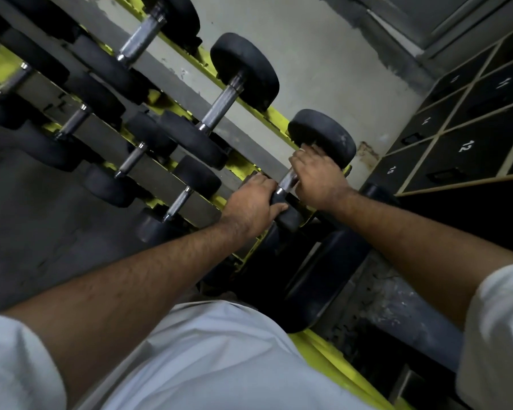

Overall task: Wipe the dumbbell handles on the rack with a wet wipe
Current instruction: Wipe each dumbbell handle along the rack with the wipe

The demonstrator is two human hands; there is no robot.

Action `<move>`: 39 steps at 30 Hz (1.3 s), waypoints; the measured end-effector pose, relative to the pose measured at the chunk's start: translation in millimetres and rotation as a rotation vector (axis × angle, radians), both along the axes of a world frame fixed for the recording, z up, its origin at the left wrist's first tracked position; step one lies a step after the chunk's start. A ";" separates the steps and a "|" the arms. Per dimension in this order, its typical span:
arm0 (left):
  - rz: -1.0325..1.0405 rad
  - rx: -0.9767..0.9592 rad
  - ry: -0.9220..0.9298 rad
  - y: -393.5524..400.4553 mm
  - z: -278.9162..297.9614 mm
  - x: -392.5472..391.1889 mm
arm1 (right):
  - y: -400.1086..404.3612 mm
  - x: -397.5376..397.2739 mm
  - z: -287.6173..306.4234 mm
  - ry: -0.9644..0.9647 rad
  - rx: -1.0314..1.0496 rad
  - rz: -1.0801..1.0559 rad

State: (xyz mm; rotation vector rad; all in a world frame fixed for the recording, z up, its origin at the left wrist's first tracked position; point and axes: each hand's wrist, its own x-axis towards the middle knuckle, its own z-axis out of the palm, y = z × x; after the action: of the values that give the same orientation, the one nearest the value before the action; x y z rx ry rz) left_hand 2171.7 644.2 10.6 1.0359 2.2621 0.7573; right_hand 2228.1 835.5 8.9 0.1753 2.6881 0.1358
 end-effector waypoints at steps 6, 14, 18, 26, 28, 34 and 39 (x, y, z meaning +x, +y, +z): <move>-0.001 0.025 0.017 -0.3 -2.0 0.4 | 10.0 9.6 3.1 0.045 -0.089 -0.015; -0.007 0.029 0.036 -1.7 -4.8 1.7 | 10.5 6.9 -0.2 0.089 -0.132 -0.041; -0.006 0.035 0.046 -2.2 -5.6 2.7 | -0.9 17.9 -11.6 0.079 -0.148 0.060; -0.008 0.038 0.051 -2.5 -8.3 2.4 | -3.3 26.3 -16.2 0.099 -0.235 0.156; -0.005 0.040 0.051 -2.5 -8.9 2.9 | 12.1 25.5 -9.8 0.122 -0.263 0.194; -0.008 0.050 0.037 -2.6 -8.3 2.4 | -0.6 24.9 -17.5 0.018 -0.330 0.272; 0.002 0.040 0.037 -2.1 -9.2 0.8 | 22.1 17.2 -7.5 0.115 -0.139 0.089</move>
State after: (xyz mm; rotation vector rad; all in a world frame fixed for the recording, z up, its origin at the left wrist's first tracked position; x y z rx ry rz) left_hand 2172.5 642.0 1.4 1.0742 2.2878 0.7934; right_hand 2245.3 857.5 1.4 0.0216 2.8088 -0.0350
